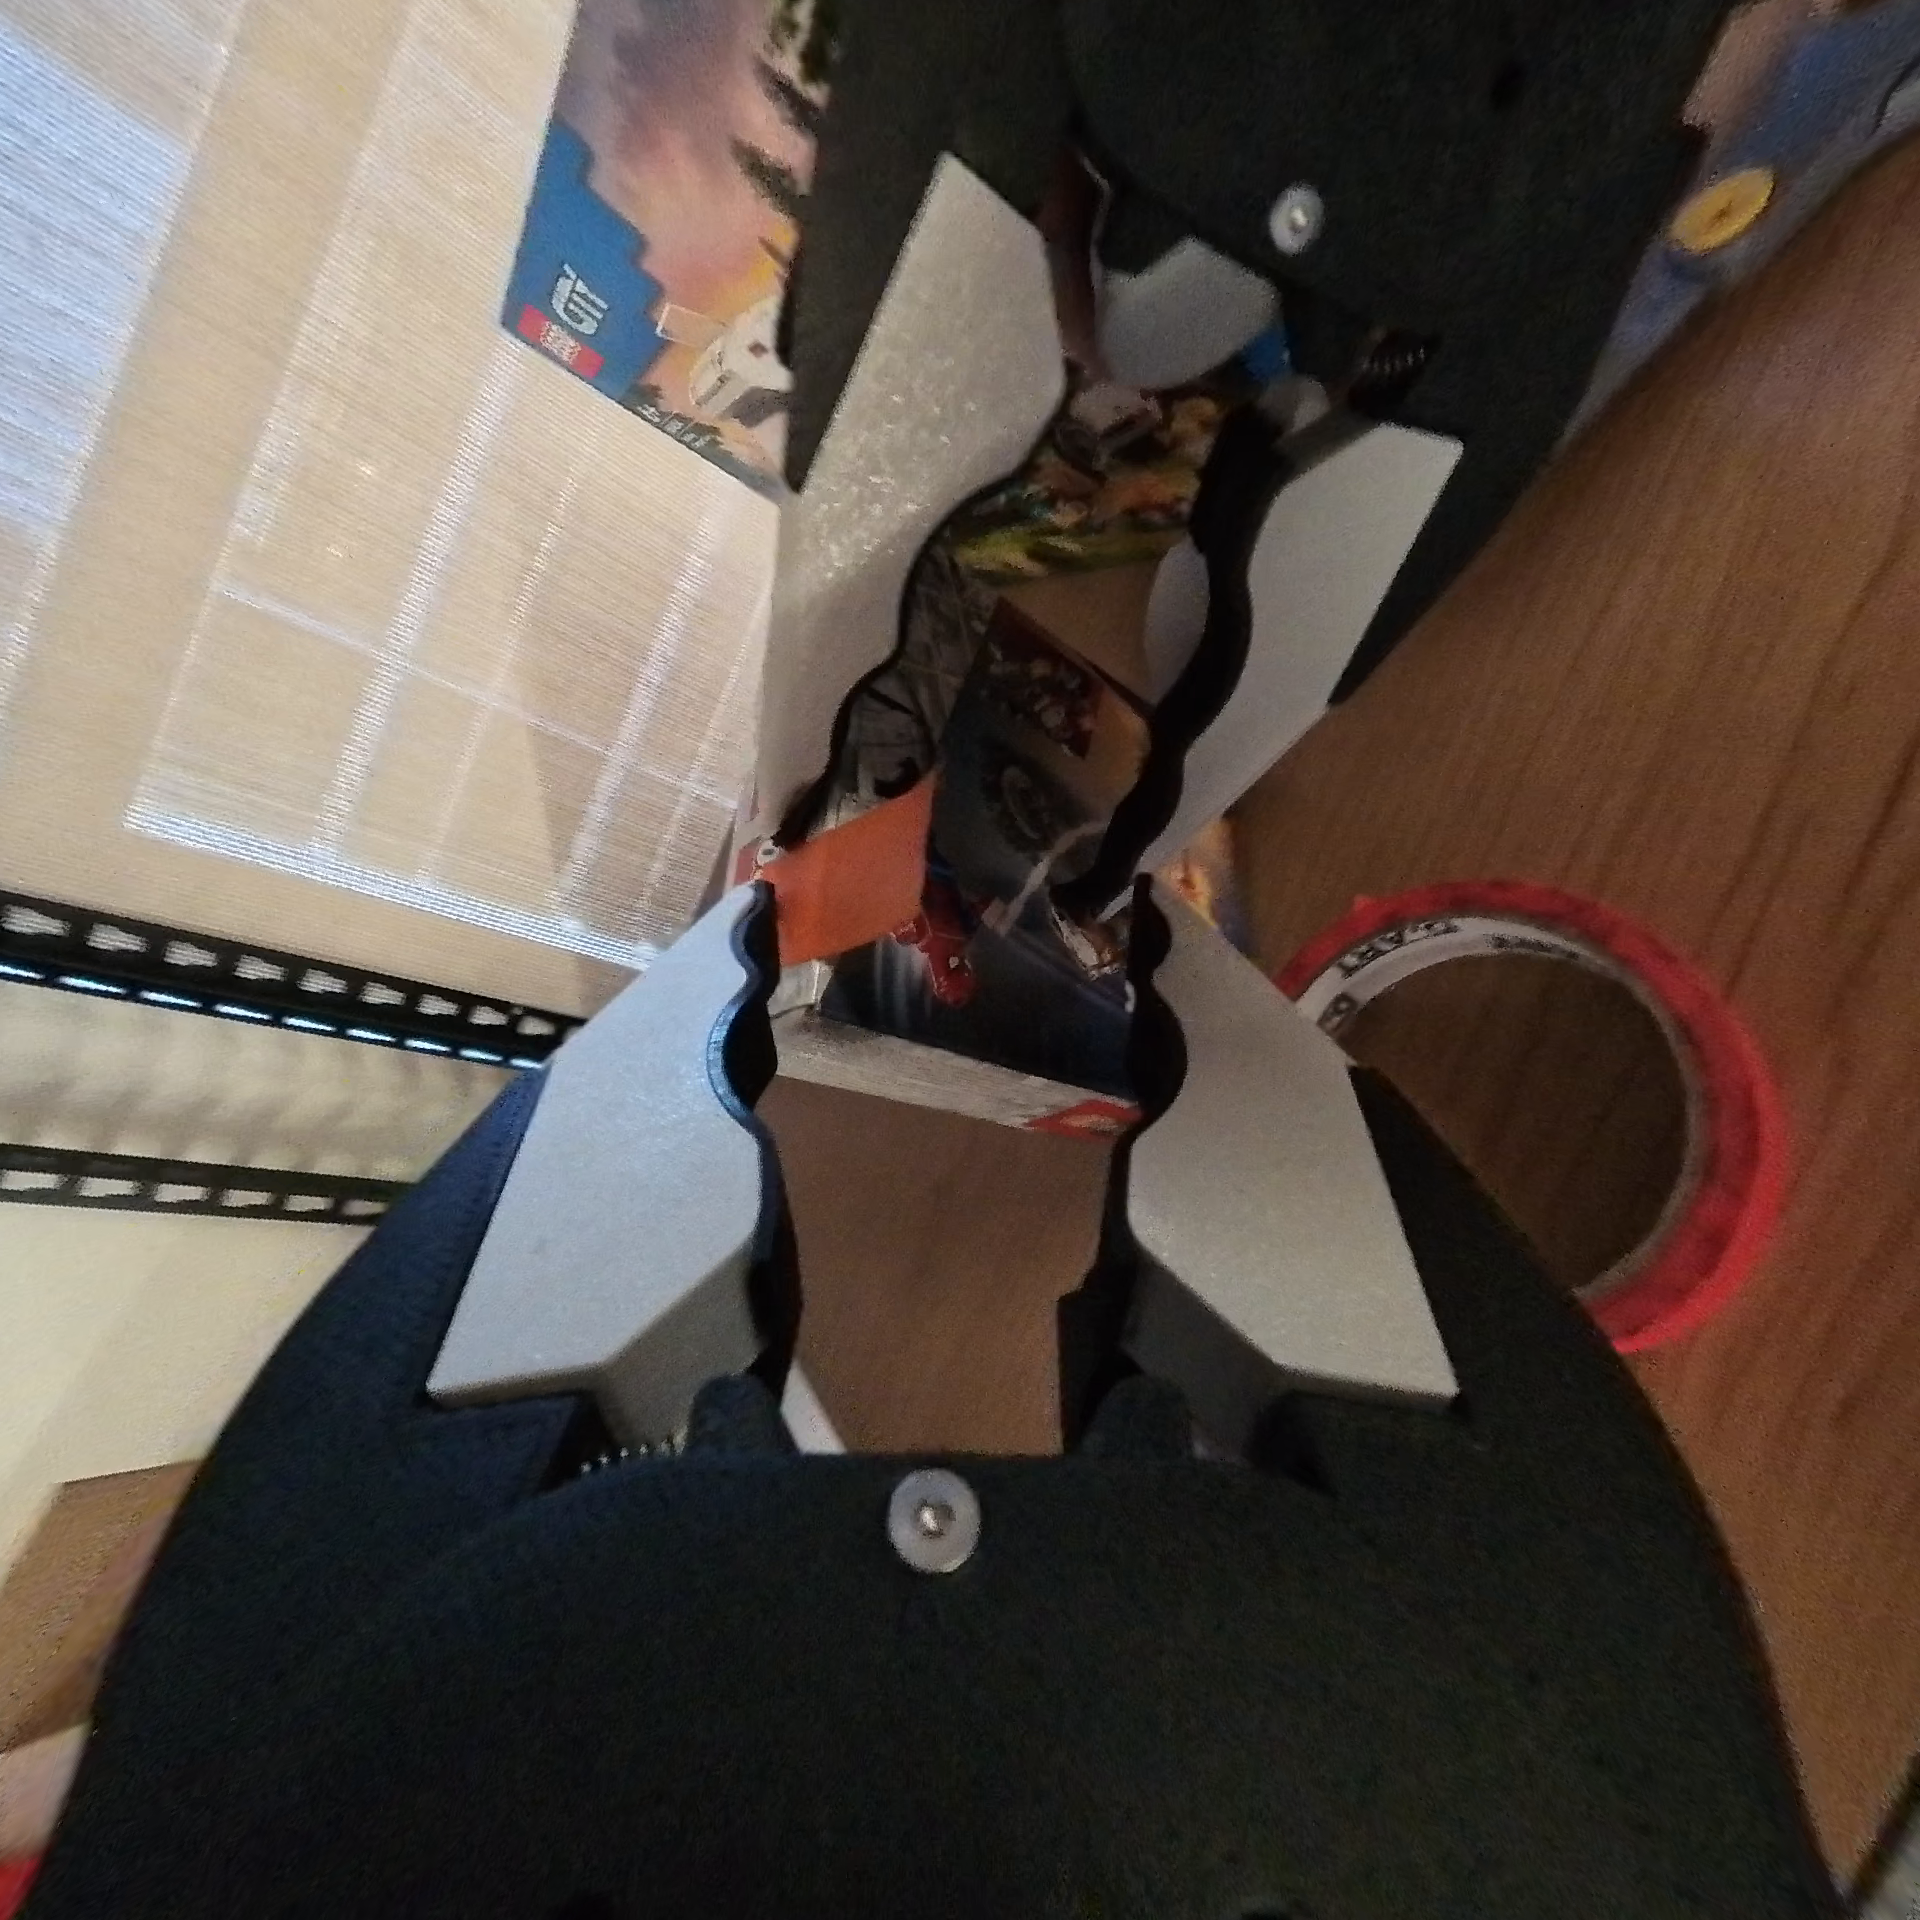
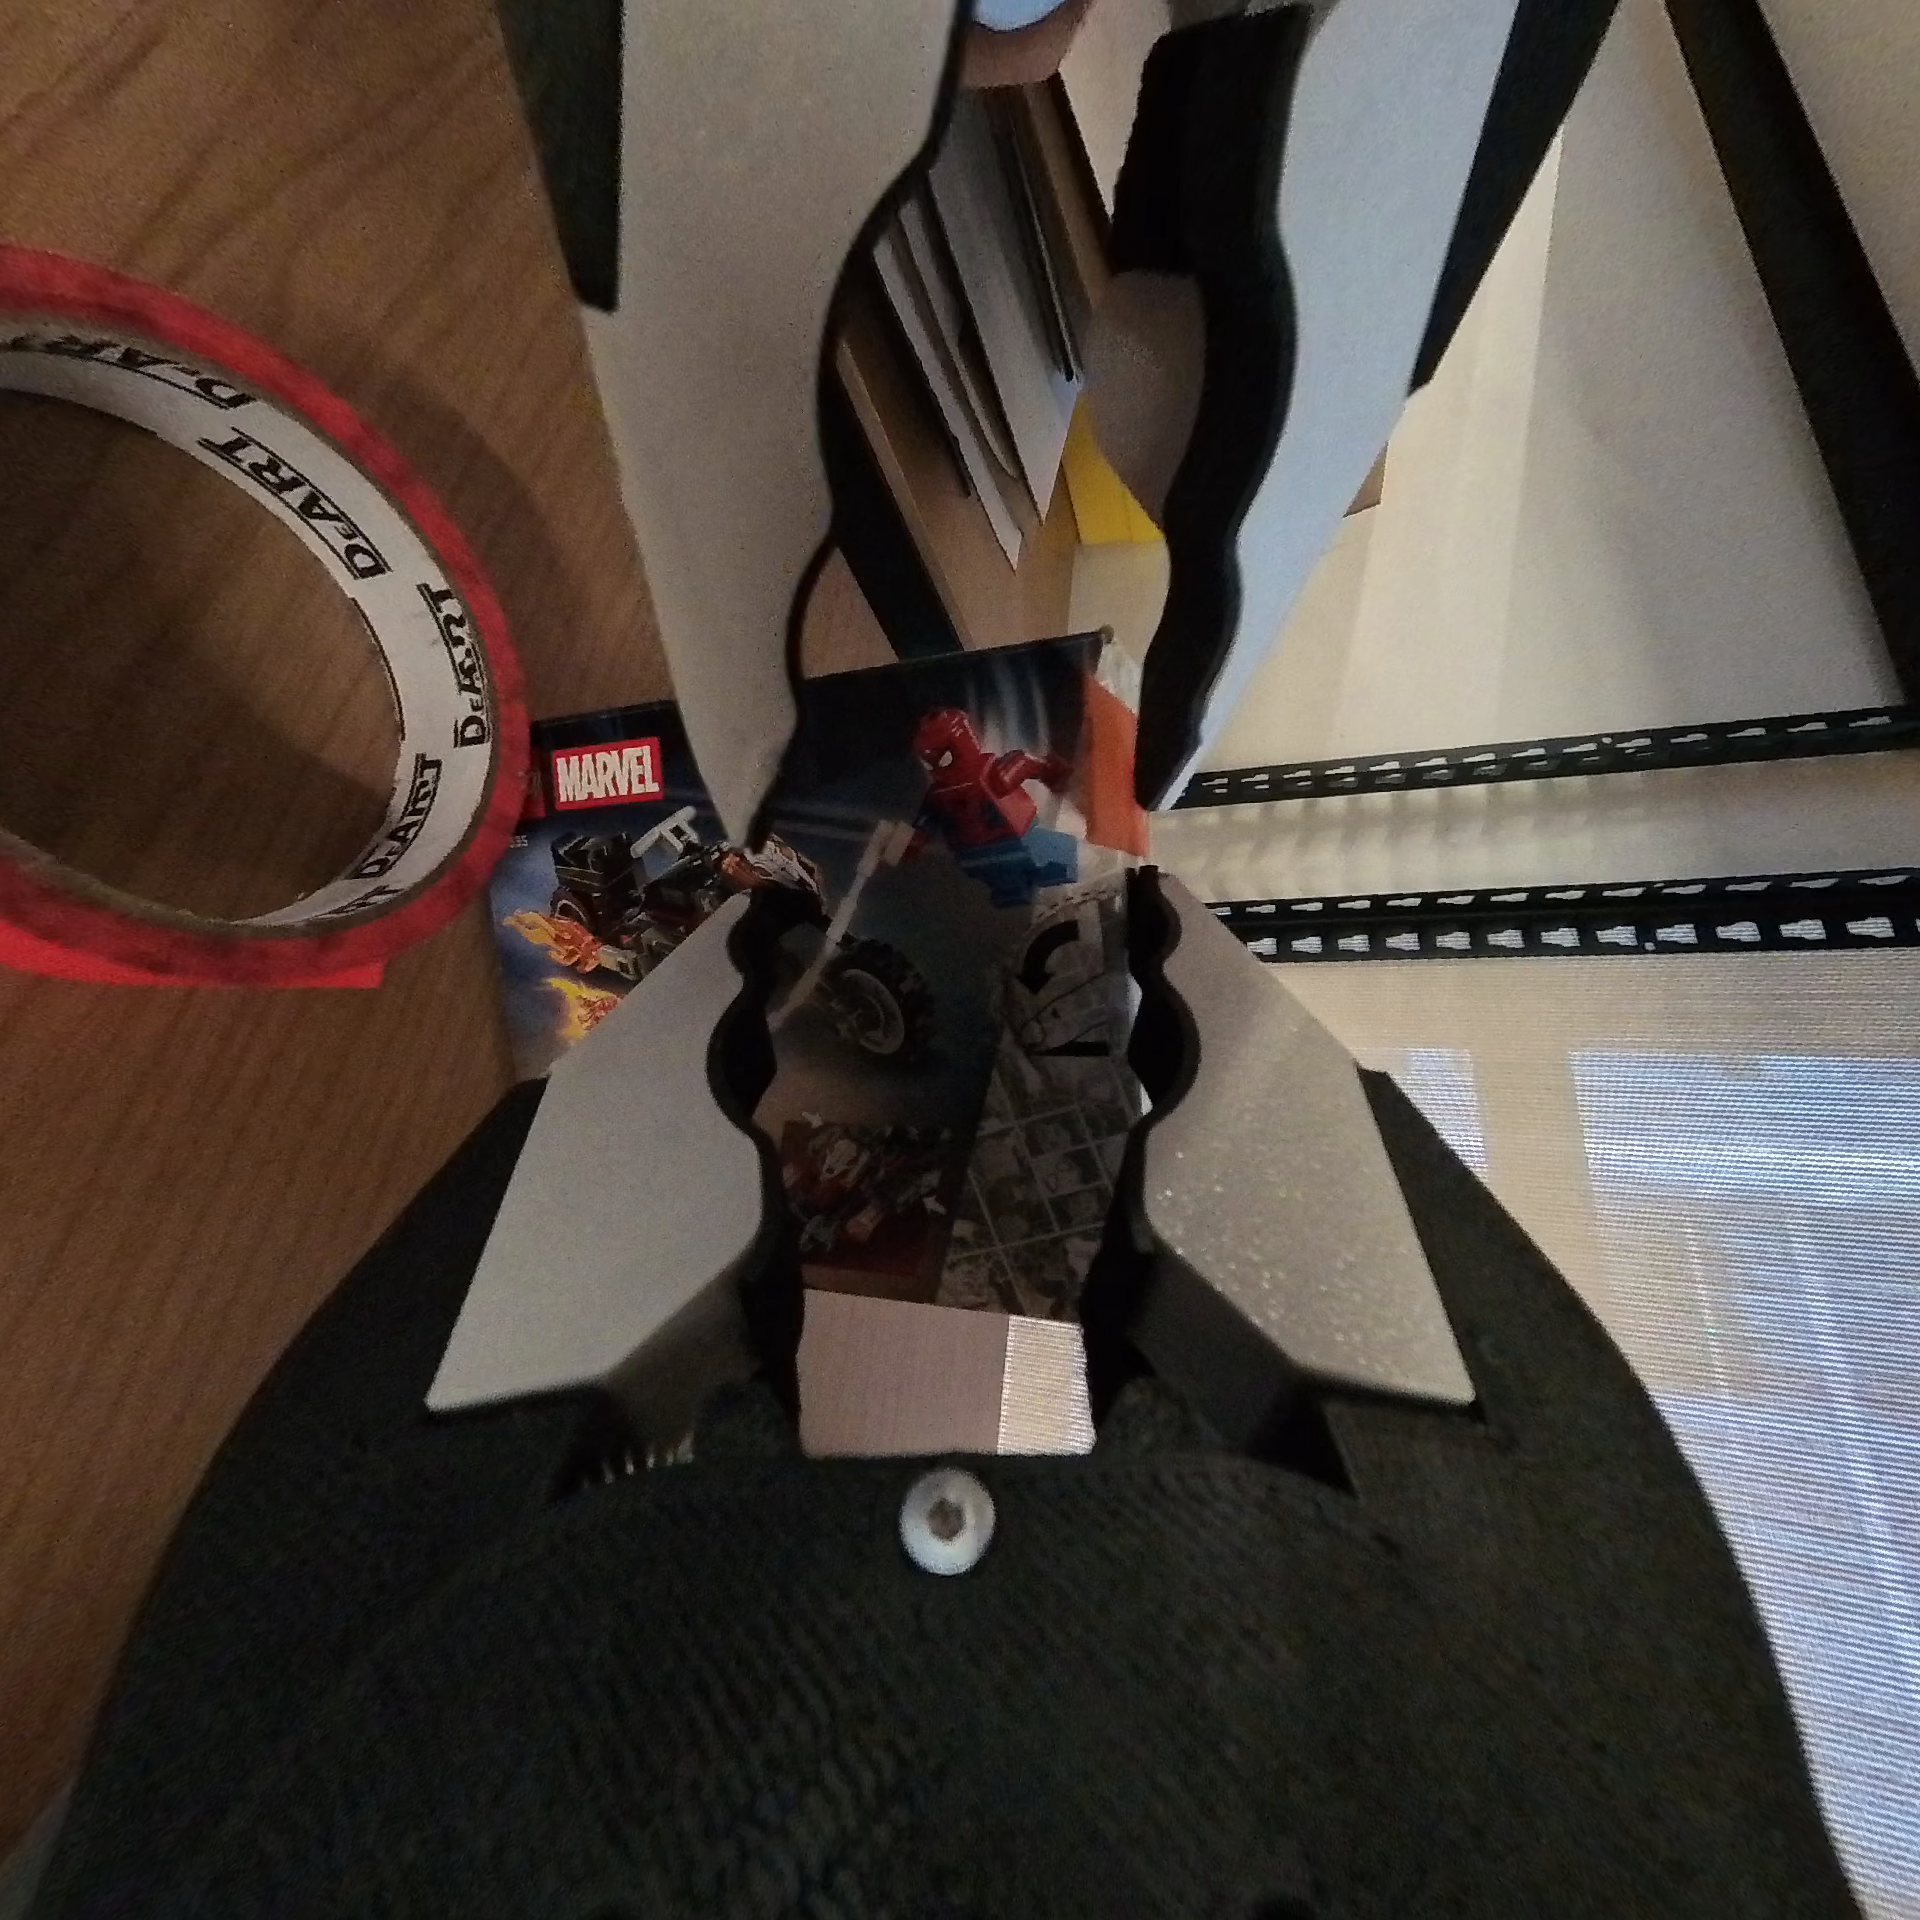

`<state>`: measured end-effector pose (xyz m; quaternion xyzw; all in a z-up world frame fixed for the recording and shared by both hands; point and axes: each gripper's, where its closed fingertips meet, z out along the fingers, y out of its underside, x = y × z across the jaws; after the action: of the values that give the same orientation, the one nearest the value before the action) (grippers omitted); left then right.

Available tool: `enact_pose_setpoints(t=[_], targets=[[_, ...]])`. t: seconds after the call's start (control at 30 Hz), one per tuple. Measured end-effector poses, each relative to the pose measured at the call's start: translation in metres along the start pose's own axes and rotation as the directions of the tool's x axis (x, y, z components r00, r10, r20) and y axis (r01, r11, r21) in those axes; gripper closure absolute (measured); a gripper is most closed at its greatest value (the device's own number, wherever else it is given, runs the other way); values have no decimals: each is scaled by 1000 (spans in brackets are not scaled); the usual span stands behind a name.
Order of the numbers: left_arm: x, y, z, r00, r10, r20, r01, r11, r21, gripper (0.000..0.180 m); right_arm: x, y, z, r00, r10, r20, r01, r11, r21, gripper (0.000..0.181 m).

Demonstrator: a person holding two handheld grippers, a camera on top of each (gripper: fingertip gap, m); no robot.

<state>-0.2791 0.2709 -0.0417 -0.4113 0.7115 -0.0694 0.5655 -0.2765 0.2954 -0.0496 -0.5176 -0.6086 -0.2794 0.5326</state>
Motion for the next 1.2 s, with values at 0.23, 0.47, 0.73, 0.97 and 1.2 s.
enact_pose_setpoints(t=[0.23,0.47,0.73,0.97,1.2], targets=[[-30,-24,-27,853,-490,-176,512,853,104,112,1,0,1,1000,11,-1,-11,1000,1,111],[-62,-35,-25,582,-721,-377,810,557,185,140,1,0,0,1000,12,-3,-12,1000,4,111],[-53,-8,0,673,-697,-249,736,666,123,121,1,1,1,1000,18,-3,-18,1000,4,111],[-50,3,1,683,-701,-202,728,674,124,123,1,1,1,1000,22,-3,-22,1000,8,111],[-44,5,6,642,-725,-249,765,629,138,118,1,0,1,1000,22,-5,-22,1000,5,111]])
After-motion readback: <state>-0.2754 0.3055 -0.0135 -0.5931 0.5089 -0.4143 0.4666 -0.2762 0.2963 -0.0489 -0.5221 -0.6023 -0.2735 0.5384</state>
